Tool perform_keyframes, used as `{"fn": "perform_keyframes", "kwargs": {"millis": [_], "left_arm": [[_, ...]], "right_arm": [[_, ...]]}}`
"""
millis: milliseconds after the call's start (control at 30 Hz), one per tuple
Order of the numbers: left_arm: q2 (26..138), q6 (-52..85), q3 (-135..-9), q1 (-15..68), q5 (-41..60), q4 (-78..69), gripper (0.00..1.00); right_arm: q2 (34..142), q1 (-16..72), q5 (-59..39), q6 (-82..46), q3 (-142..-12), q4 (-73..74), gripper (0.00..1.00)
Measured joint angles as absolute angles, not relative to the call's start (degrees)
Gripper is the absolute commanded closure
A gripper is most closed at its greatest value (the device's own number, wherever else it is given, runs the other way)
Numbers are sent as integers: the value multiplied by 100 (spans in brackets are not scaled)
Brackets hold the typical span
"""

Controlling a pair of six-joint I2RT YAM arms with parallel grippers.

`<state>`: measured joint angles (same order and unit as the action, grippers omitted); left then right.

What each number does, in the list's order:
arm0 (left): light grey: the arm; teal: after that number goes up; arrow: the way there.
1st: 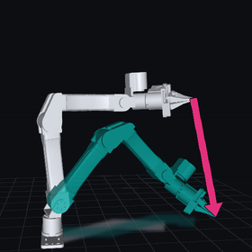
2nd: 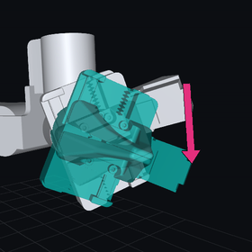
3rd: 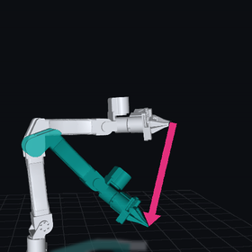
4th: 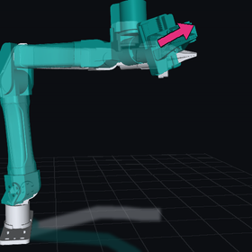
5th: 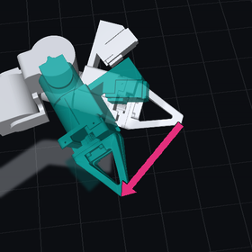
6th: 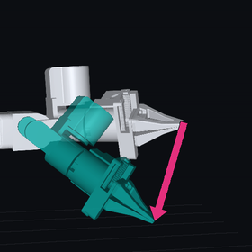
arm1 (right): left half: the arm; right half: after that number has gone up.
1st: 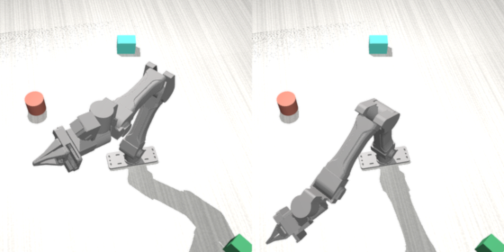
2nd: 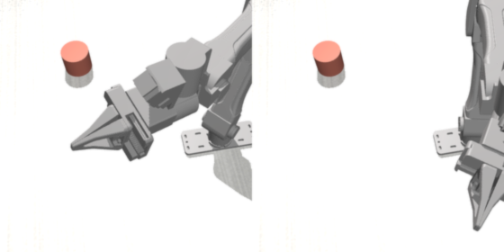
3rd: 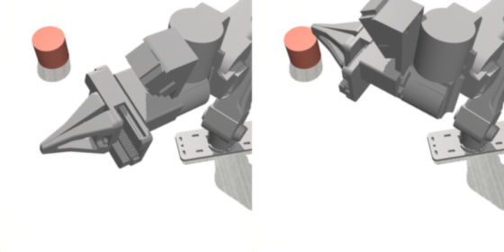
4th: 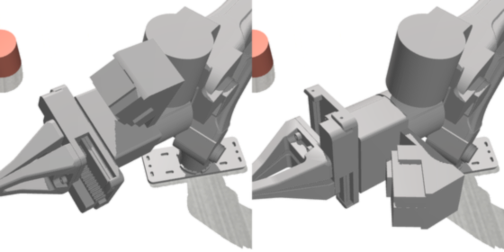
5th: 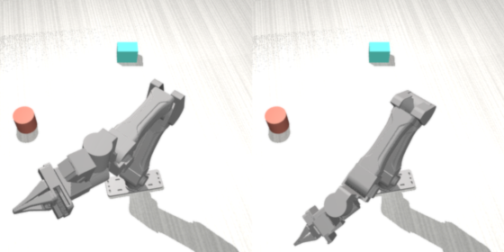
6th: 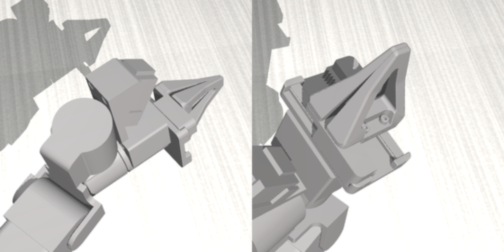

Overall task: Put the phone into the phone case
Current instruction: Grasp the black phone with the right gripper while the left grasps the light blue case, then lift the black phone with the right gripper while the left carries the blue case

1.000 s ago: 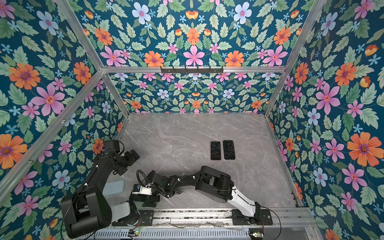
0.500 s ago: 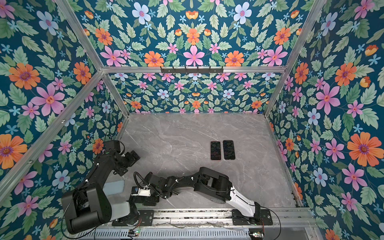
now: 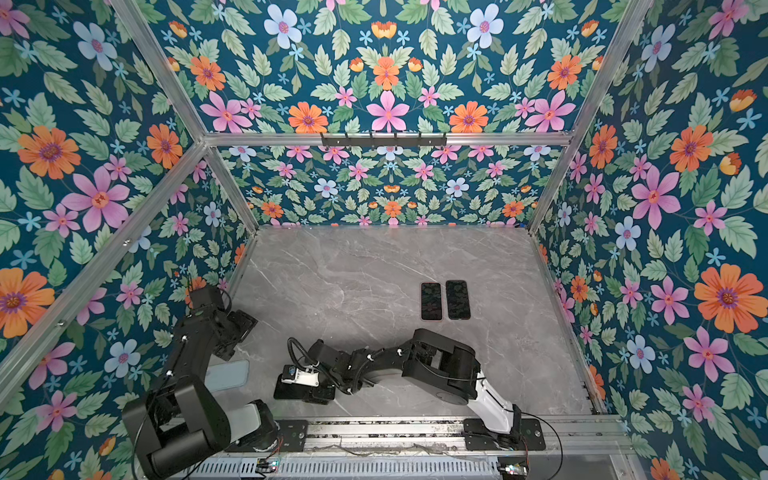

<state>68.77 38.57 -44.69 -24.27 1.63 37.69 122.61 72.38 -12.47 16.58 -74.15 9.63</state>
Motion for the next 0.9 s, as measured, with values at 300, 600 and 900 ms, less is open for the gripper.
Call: {"fn": "perform_keyframes", "kwargs": {"millis": [300, 600, 900], "left_arm": [[6849, 4185, -4121, -3048, -54, 3953, 28], [7343, 4268, -3833, -3334, -10, 3728, 36], [7911, 4303, -3909, -3350, 3, 3258, 57]], "right_arm": [[11952, 7155, -1181, 1525, -7026, 941, 29], [11797, 7124, -1140, 1490, -6838, 910, 29], [11716, 7116, -1046, 1448, -6807, 749, 29]]}}
